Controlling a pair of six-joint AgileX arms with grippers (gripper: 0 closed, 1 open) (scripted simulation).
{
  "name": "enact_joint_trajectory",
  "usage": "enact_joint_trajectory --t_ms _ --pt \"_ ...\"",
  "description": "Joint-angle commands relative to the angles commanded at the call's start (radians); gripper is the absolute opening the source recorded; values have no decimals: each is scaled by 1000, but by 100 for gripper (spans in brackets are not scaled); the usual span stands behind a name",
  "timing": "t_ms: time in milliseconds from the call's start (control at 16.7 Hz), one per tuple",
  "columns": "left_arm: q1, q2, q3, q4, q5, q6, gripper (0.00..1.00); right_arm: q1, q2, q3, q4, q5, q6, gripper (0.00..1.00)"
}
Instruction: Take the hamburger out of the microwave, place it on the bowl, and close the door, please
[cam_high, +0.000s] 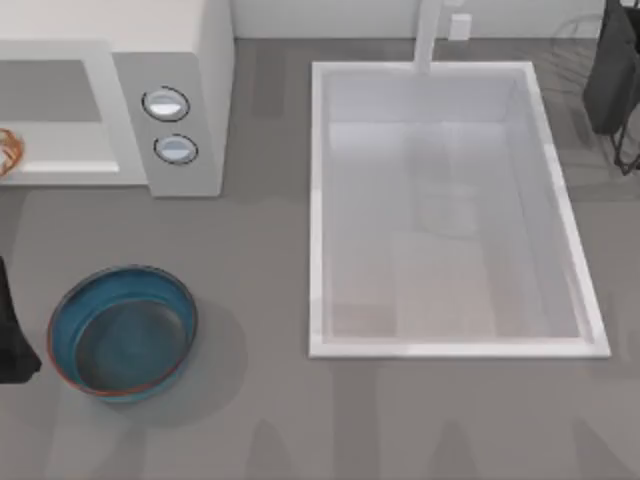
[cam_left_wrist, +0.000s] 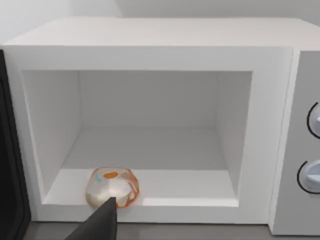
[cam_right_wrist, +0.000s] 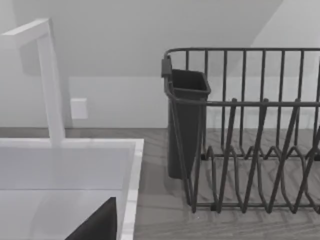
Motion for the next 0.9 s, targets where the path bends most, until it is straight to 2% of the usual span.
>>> enact_joint_trajectory --t_ms 720,900 --pt "0 0 0 0 0 0 100 0 0 0 0 0 0 100" --pt "7 60 27 36 8 3 100 0 0 0 0 0 0 100"
